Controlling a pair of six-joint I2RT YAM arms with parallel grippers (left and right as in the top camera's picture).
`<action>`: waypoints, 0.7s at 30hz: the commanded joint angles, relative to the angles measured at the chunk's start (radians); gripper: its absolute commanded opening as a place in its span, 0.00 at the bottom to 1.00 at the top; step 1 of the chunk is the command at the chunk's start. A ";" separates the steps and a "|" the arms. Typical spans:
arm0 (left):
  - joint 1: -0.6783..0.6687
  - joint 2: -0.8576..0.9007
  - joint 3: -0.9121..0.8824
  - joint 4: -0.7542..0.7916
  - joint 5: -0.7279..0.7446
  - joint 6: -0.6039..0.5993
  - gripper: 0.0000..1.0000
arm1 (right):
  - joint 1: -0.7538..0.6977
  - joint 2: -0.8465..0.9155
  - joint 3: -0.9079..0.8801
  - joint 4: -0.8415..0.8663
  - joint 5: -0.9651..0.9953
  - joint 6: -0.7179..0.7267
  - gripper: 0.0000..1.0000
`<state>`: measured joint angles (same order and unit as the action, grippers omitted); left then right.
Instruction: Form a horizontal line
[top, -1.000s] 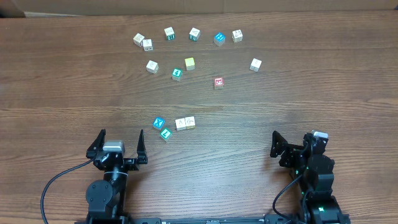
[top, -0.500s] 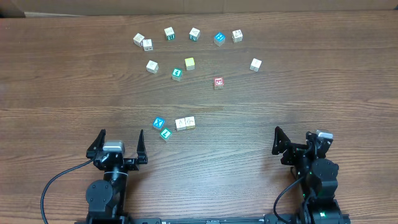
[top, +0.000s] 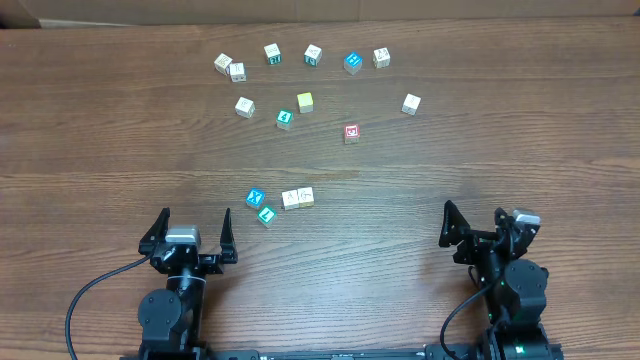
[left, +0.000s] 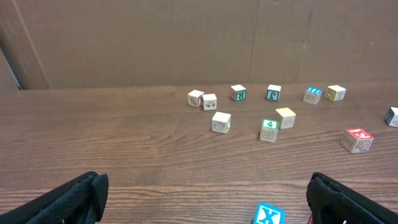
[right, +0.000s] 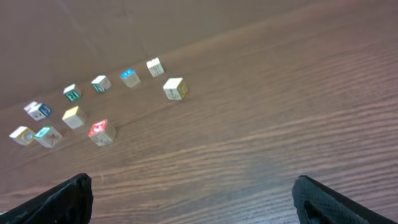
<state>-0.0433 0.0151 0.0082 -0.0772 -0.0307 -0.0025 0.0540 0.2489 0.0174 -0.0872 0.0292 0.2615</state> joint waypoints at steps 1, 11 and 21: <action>0.004 -0.011 -0.003 0.002 0.010 -0.020 1.00 | -0.003 -0.064 -0.010 0.003 -0.014 -0.004 1.00; 0.004 -0.011 -0.003 0.002 0.010 -0.020 1.00 | 0.004 -0.131 -0.010 0.002 -0.040 -0.008 1.00; 0.004 -0.011 -0.003 0.002 0.010 -0.020 0.99 | 0.005 -0.172 -0.010 0.002 -0.044 -0.089 1.00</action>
<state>-0.0433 0.0151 0.0082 -0.0772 -0.0307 -0.0021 0.0540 0.1104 0.0174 -0.0910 -0.0040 0.2092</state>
